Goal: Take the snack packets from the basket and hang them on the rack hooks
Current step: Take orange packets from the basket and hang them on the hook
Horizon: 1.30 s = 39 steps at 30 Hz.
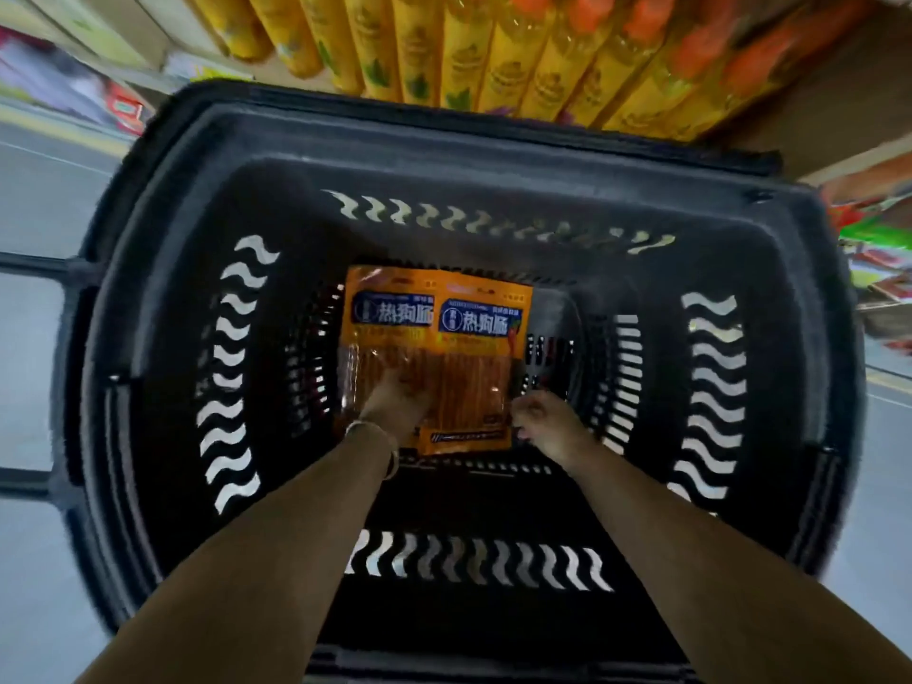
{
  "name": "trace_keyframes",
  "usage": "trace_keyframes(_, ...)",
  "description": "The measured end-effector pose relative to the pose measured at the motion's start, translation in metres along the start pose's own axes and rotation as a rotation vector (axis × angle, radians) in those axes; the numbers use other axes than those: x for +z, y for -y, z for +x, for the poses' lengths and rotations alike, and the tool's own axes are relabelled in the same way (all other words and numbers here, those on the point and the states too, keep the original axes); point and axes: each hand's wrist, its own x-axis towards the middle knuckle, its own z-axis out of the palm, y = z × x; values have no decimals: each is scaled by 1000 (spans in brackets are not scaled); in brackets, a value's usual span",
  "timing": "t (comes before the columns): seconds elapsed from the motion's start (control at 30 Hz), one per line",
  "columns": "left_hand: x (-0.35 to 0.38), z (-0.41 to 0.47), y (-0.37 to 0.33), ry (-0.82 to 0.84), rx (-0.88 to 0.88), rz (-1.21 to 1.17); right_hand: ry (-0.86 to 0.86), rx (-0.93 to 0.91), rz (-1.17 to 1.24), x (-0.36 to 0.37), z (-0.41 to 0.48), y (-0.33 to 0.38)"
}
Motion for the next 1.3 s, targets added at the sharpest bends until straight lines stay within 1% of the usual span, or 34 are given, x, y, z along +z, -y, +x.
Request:
trace_keyframes(0.07, 14, 12, 1, -25, -72, -51, -45, 24, 63, 0, 7, -12)
trace_keyframes(0.13, 27, 22, 4, -52, -116, -34, -101, 15, 18, -2, 13, -24)
trace_keyframes(0.2, 34, 25, 4, -83, -85, 15, -119, 31, 17, -7, 17, -30)
trace_keyframes(0.3, 40, 21, 4, -117, -65, -38, -109, 63, 39, -10, 21, -30)
trace_keyframes(0.4, 30, 9, 6, -110, -17, -68, -108, 34, 26, -7, 18, -24)
trace_keyframes(0.47, 11, -1, 9, -166, 8, -57, -115, 25, 61, -3, 15, -18)
trace_keyframes(0.6, -37, -15, 8, -352, 84, 100, -86, 28, 85, 13, 14, -4)
trace_keyframes(0.73, -72, -20, 8, -454, 72, 360, -65, 13, 116, 35, 21, 9)
trace_keyframes(0.8, -80, -22, 13, -503, 93, 406, -68, -4, 151, 47, 30, 17)
trace_keyframes(0.9, -75, -23, 17, -512, 102, 424, -78, 34, 128, 63, 46, 31)
trace_keyframes(0.97, -68, -21, 20, -521, 158, 433, -96, 44, 107, 73, 55, 38)
trace_keyframes(1.03, -64, -21, 21, -517, 184, 419, -135, 1, 61, 80, 60, 42)
trace_keyframes(1.13, -64, -20, 22, -488, 145, 366, -162, -74, 5, 86, 61, 40)
trace_keyframes(1.23, -66, -23, 20, -472, 147, 317, -150, -75, 57, 81, 53, 35)
trace_keyframes(1.3, -67, -30, 17, -458, 128, 297, -135, -50, 158, 70, 40, 34)
